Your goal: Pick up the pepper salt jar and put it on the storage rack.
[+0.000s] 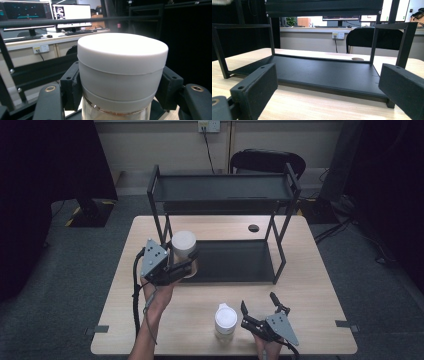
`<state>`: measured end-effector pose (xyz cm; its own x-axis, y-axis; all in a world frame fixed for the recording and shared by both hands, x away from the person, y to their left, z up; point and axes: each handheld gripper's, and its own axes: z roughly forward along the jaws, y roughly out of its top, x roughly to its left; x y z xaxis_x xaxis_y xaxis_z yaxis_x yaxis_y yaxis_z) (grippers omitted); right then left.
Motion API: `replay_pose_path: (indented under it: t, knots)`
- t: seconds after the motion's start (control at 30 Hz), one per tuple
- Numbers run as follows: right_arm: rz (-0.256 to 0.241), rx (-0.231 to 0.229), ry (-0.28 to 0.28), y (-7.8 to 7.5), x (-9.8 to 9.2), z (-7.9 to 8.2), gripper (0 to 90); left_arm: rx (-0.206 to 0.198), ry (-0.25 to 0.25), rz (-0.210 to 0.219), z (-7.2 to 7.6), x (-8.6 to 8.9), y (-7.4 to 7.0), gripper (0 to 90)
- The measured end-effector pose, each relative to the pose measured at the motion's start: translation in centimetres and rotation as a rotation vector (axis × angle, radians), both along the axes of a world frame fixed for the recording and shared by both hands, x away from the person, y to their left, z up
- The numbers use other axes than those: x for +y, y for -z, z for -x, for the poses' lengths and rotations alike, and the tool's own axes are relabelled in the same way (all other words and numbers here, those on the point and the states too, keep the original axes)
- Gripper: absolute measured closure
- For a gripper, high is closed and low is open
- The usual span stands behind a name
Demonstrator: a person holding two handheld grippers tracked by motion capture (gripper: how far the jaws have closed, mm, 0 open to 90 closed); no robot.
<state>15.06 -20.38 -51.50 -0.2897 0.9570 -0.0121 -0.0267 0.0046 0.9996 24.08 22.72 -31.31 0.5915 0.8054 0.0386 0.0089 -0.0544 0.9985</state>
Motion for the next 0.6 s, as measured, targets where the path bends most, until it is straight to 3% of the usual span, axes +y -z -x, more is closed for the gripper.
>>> replay_pose_path:
  t: [0.37, 0.6]
  knots:
    - [0.000, -0.001, -0.001, 0.0, 0.0, 0.0, 1.3, -0.028, 0.027, -0.001, -1.9, -0.2, -4.6, 34.7]
    - [0.000, -0.001, -0.001, 0.0, 0.0, 0.0, 1.3, -0.033, 0.035, 0.008, -2.7, -0.4, -6.7, 34.7]
